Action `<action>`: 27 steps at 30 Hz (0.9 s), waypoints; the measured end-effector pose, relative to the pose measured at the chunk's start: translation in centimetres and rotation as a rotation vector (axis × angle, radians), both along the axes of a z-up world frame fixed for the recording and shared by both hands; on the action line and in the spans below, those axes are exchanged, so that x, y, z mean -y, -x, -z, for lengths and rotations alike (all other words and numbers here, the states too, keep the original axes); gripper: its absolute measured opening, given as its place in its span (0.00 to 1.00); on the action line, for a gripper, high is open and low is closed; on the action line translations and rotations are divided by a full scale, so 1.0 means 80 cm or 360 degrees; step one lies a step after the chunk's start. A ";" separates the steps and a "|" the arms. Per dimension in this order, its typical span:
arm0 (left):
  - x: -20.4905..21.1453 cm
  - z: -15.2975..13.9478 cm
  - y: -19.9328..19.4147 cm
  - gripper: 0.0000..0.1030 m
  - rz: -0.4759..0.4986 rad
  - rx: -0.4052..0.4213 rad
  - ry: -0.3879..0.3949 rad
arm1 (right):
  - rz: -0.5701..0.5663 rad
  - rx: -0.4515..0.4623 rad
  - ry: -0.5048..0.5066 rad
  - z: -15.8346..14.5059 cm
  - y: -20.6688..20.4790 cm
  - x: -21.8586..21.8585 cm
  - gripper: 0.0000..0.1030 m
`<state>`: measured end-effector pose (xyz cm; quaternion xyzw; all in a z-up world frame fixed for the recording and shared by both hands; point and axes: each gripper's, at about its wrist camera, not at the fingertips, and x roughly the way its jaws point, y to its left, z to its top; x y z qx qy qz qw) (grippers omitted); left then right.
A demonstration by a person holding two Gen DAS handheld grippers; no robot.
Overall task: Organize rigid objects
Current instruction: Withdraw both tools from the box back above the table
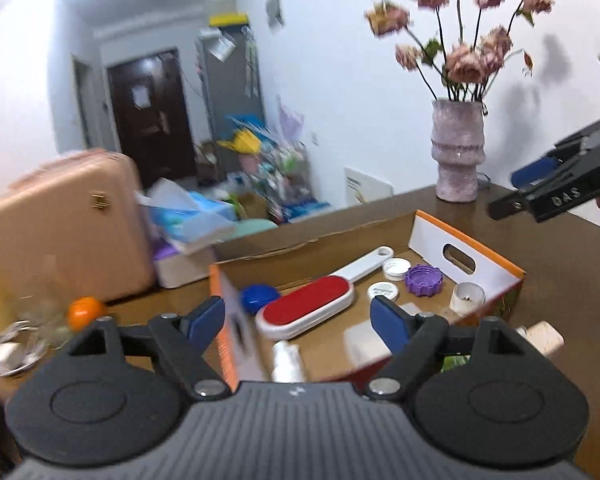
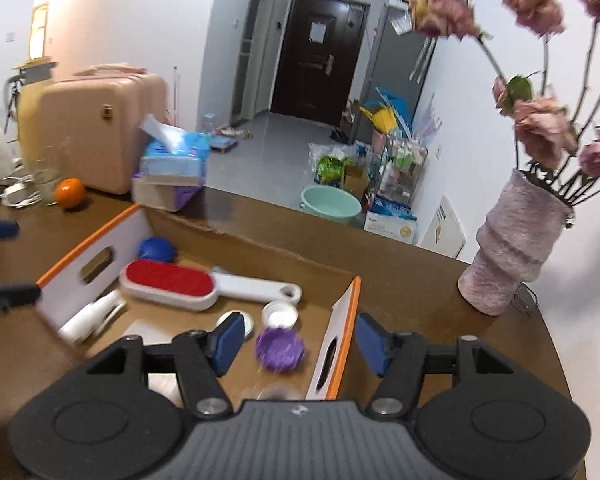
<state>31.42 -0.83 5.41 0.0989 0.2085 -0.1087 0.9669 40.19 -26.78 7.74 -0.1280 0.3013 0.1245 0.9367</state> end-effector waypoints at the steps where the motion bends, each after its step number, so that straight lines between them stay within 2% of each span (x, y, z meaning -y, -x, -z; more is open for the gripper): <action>1: -0.004 -0.002 0.021 0.84 -0.0023 0.0039 0.0012 | -0.0012 0.0027 -0.0007 -0.001 0.016 -0.001 0.61; 5: -0.017 -0.003 0.103 0.92 -0.0080 0.0222 0.0055 | -0.0027 0.0158 -0.0037 -0.005 0.092 0.003 0.68; 7: -0.024 0.000 0.137 0.96 -0.0109 0.0271 0.0099 | -0.0011 0.0237 -0.0054 -0.005 0.127 0.001 0.70; 9: -0.031 0.008 0.169 1.00 -0.0133 0.0288 0.0165 | 0.0000 0.0354 -0.0068 0.000 0.169 -0.003 0.82; 10: -0.032 0.013 0.183 1.00 -0.0152 0.0289 0.0185 | 0.0002 0.0398 -0.0065 0.004 0.188 -0.007 0.85; 15: -0.035 0.049 0.261 1.00 -0.0199 0.0256 0.0267 | -0.0031 0.0561 -0.0070 0.042 0.289 -0.032 0.89; 19: -0.044 0.068 0.314 1.00 -0.0203 0.0212 0.0353 | 0.0049 0.0550 -0.0207 0.079 0.350 -0.042 0.91; 23: -0.053 0.083 0.338 1.00 -0.0201 0.0138 0.0402 | 0.0158 0.0415 -0.0397 0.114 0.394 -0.037 0.91; 27: -0.053 0.085 0.341 1.00 -0.0222 0.0159 0.0358 | 0.0209 0.0401 -0.0321 0.118 0.418 -0.038 0.91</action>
